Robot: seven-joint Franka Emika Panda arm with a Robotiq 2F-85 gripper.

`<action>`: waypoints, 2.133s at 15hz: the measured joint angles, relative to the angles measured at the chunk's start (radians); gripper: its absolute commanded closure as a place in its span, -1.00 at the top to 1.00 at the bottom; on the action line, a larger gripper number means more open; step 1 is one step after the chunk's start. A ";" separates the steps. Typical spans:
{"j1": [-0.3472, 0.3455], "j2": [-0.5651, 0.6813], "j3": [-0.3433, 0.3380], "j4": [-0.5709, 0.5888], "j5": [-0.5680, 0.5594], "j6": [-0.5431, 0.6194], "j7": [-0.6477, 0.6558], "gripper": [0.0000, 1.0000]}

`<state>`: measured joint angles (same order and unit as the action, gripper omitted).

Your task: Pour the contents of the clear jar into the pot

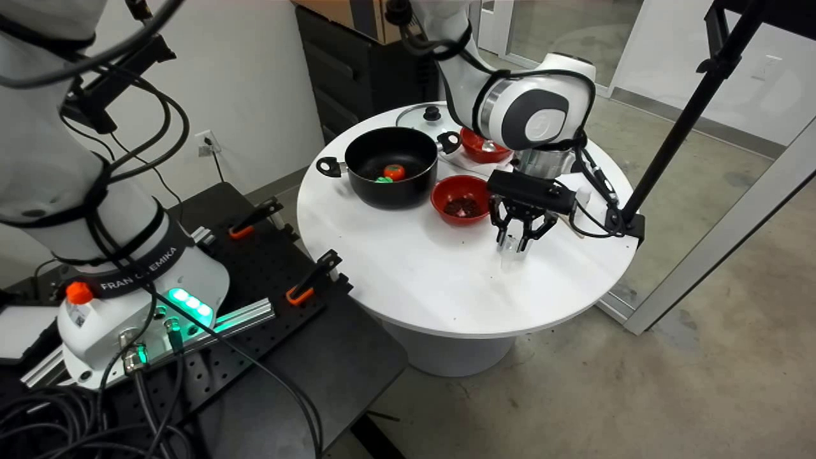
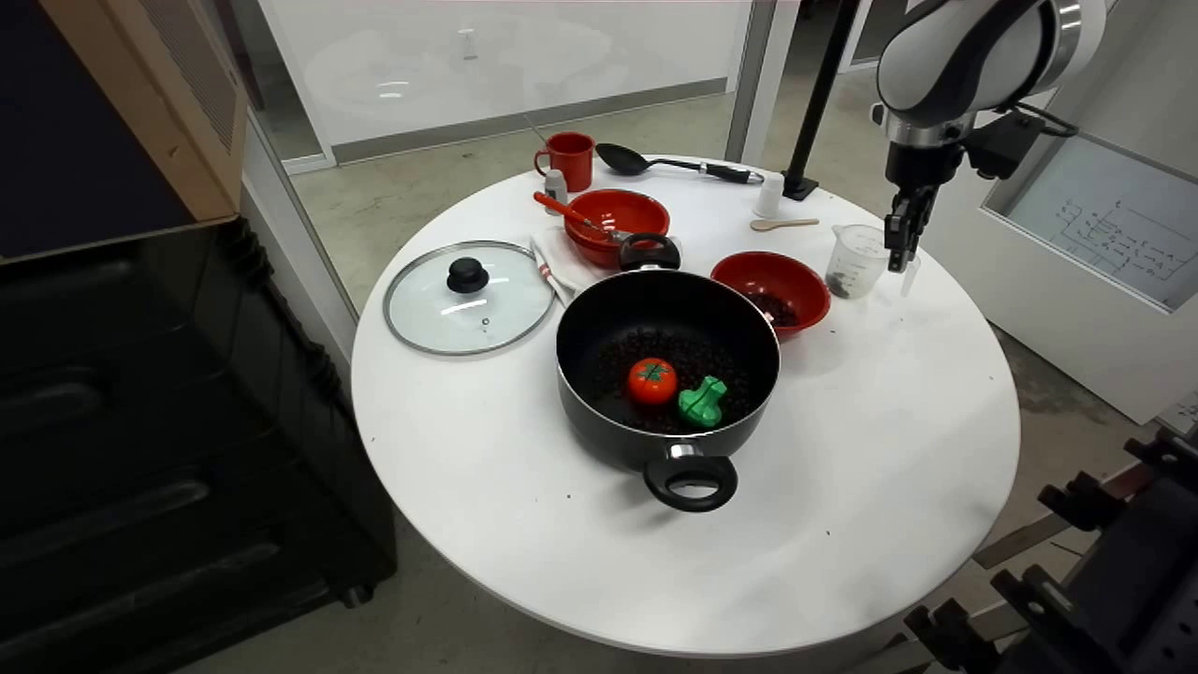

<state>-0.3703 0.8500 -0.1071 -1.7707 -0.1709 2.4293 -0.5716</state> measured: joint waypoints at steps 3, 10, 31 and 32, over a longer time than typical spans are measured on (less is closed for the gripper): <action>0.000 0.002 0.000 0.006 0.000 -0.001 0.009 -0.86; 0.023 -0.028 0.022 0.007 0.002 -0.058 0.044 -0.86; 0.211 -0.282 0.055 -0.101 -0.091 -0.248 0.140 -0.86; 0.227 -0.287 0.054 -0.100 -0.111 -0.251 0.156 -0.86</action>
<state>-0.1437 0.5633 -0.0526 -1.8710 -0.2814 2.1785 -0.4161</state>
